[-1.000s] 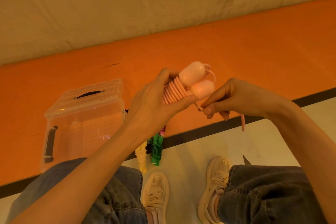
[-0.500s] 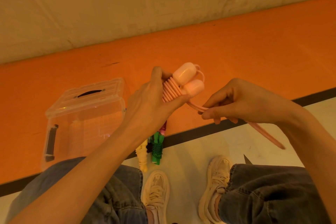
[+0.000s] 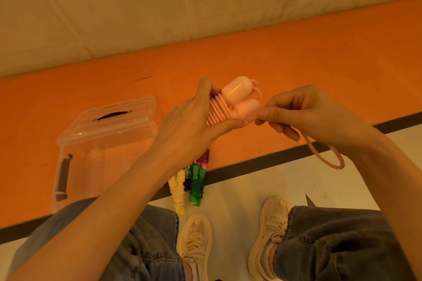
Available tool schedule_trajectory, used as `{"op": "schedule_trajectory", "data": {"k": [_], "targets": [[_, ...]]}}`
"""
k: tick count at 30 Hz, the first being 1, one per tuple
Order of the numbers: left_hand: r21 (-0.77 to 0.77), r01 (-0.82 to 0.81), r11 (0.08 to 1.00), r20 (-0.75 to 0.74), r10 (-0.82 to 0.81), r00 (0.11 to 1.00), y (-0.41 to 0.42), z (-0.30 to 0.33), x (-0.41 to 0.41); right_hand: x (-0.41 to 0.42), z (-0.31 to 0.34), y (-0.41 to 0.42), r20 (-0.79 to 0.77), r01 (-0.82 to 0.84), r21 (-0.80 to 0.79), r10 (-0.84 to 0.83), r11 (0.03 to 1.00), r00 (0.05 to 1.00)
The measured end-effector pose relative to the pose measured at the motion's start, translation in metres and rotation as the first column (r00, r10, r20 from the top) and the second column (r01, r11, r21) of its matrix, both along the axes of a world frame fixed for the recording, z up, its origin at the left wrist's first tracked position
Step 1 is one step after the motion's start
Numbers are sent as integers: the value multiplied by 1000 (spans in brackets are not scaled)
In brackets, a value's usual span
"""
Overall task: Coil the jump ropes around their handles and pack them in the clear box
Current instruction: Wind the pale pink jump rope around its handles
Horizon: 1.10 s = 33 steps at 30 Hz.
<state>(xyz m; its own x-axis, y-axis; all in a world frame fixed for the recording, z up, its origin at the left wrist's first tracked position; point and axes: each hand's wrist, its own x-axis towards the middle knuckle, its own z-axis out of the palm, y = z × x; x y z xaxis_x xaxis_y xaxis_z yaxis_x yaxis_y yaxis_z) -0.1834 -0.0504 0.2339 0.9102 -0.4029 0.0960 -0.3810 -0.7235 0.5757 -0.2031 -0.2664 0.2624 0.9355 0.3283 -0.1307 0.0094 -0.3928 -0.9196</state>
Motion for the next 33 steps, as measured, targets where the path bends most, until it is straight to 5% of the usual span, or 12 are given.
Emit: {"op": "schedule_trajectory", "data": {"k": [10, 22, 33], "targets": [[213, 22, 977, 143, -53, 988, -8, 7, -4, -3, 0, 13, 50, -55, -22, 56, 998, 997], [164, -24, 986, 258, -20, 966, -8, -2, -6, -9, 11, -1, 69, -59, -102, 66, 993, 995], [235, 4, 972, 250, -65, 966, -9, -8, -8, -12, 19, -16, 129, 7, -11, -5, 1000, 992]]}}
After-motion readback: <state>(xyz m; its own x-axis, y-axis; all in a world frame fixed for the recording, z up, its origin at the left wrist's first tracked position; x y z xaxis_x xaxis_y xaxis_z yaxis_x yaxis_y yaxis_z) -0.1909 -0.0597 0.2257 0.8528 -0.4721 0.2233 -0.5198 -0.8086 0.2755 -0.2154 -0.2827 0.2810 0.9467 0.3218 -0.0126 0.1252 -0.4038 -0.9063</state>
